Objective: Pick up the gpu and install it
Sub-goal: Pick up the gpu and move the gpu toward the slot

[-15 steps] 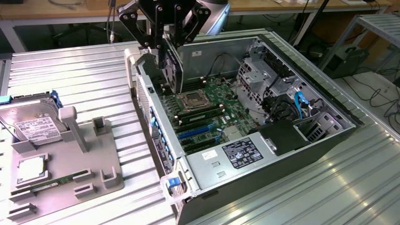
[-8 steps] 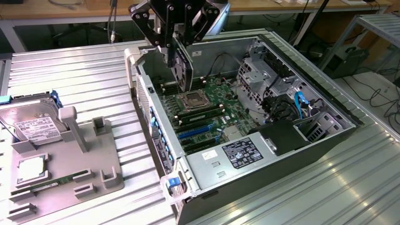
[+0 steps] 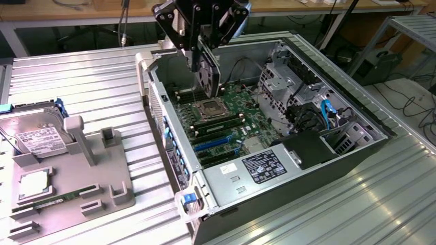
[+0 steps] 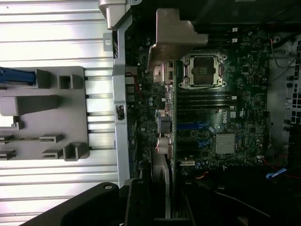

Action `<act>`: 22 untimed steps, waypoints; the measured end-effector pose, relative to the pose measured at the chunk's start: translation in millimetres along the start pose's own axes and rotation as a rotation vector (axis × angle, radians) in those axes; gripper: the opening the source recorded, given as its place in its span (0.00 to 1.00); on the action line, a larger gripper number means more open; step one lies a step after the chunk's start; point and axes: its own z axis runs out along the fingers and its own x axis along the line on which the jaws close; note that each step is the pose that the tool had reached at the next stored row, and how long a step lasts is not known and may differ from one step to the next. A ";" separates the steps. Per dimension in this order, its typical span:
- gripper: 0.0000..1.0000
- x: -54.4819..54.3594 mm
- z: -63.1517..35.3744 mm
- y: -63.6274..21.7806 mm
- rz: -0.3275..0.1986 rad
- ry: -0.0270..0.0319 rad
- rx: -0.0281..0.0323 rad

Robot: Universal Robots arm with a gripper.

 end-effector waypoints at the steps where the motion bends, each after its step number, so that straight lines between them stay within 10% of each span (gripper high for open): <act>1: 0.28 -1.8 0.1 0.1 0.000 0.0000 -0.0001; 22: 0.28 -50.7 1.1 1.7 0.000 0.0000 0.0000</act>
